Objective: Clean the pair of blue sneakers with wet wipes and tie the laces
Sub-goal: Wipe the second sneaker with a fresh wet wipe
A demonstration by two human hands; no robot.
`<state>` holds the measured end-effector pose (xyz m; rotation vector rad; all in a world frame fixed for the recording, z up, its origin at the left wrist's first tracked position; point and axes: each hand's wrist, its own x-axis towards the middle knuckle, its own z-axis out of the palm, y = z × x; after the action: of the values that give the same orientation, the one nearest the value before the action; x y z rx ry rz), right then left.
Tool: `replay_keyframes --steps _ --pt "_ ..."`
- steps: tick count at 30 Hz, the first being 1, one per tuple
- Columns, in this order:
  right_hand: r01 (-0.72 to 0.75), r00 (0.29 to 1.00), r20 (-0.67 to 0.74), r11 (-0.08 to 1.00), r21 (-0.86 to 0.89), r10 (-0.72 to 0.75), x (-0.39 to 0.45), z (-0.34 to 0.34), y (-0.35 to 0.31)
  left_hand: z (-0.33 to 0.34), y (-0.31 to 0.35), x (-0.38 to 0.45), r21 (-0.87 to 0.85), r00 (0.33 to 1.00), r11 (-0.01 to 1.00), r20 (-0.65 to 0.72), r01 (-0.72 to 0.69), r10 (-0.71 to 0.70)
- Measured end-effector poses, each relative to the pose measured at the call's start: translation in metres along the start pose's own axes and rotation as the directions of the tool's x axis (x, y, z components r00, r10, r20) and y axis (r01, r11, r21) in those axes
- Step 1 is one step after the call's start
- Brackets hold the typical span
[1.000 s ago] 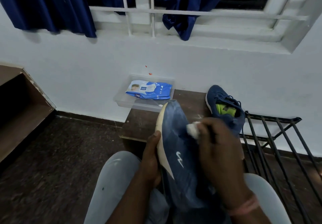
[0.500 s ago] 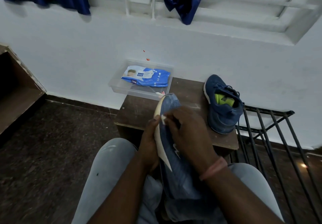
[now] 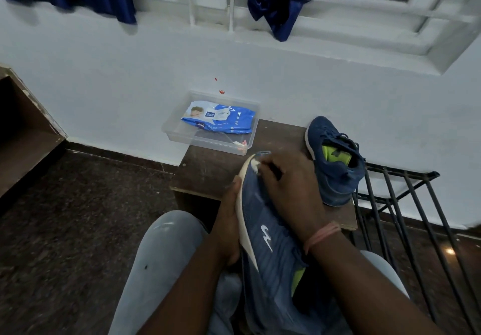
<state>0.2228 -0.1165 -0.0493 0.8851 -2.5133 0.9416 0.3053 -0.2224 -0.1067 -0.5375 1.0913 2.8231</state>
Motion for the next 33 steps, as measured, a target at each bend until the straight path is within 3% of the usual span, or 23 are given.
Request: replay_keyframes --steps 3,6,8,10,12,14,17,19,21,23,25,28,30,32,33 --pt "-0.032 0.999 0.004 0.999 0.026 0.032 -0.005 0.005 -0.005 -0.002 0.0 -0.001 -0.022 1.0 1.0 0.001 -0.003 0.003" --pt "0.032 0.974 0.217 0.992 0.119 -0.058 -0.037 0.006 -0.018 -0.008 0.005 -0.002 -0.042 1.0 0.999 -0.014 -0.014 0.013" --pt "0.09 0.952 0.282 0.988 0.124 -0.122 -0.04 -0.001 -0.012 -0.008 0.005 -0.001 -0.024 0.999 1.0 -0.033 -0.004 0.003" --pt "0.095 0.977 0.191 0.995 -0.012 -0.091 -0.018 -0.004 0.0 -0.005 0.0 0.001 0.003 1.0 1.0 -0.015 0.01 -0.01" --pt "-0.042 0.998 0.044 0.987 -0.156 0.05 0.005 -0.006 0.005 -0.001 -0.004 0.003 -0.009 0.999 0.999 0.02 0.044 -0.044" --pt "-0.092 0.995 0.013 0.989 -0.118 0.094 0.011 -0.003 -0.003 -0.003 -0.006 0.004 -0.059 0.998 0.997 0.026 0.05 -0.048" --pt "-0.025 0.97 0.245 0.991 0.134 -0.008 -0.018 0.005 -0.024 -0.01 0.004 0.001 -0.149 1.0 0.989 0.026 0.02 -0.016" --pt "0.031 0.938 0.34 0.991 0.126 -0.073 -0.028 -0.002 -0.027 -0.013 0.008 0.001 -0.136 0.999 0.99 0.026 0.049 -0.046" --pt "0.096 0.965 0.247 0.995 -0.001 -0.093 -0.011 -0.004 -0.015 -0.008 0.006 0.001 -0.108 0.997 0.991 0.041 0.077 -0.073" --pt "-0.046 0.996 0.06 0.979 -0.199 0.059 0.009 -0.009 -0.005 -0.005 -0.002 0.002 -0.053 0.995 0.994 0.036 0.091 -0.089" --pt "-0.132 0.991 -0.027 0.97 -0.205 0.129 0.017 -0.009 -0.005 -0.006 -0.007 0.005 -0.031 0.994 0.994 0.032 0.107 -0.106" --pt "0.031 0.97 0.24 0.999 0.045 -0.041 -0.012 0.004 -0.021 -0.007 -0.004 0.003 0.018 0.999 0.999 0.036 0.03 -0.031" --pt "0.053 0.921 0.375 0.988 0.143 -0.104 -0.029 -0.002 -0.03 -0.008 0.0 0.002 -0.077 0.998 0.996 0.058 0.04 -0.035" --pt "0.103 0.923 0.359 0.988 0.118 -0.139 -0.024 -0.008 -0.022 -0.009 0.001 0.001 -0.094 0.998 0.994 0.024 0.052 -0.05" --pt "0.122 0.948 0.295 0.992 0.017 -0.122 -0.017 -0.01 -0.014 -0.01 -0.001 0.003 -0.076 0.998 0.995 0.022 0.059 -0.058"
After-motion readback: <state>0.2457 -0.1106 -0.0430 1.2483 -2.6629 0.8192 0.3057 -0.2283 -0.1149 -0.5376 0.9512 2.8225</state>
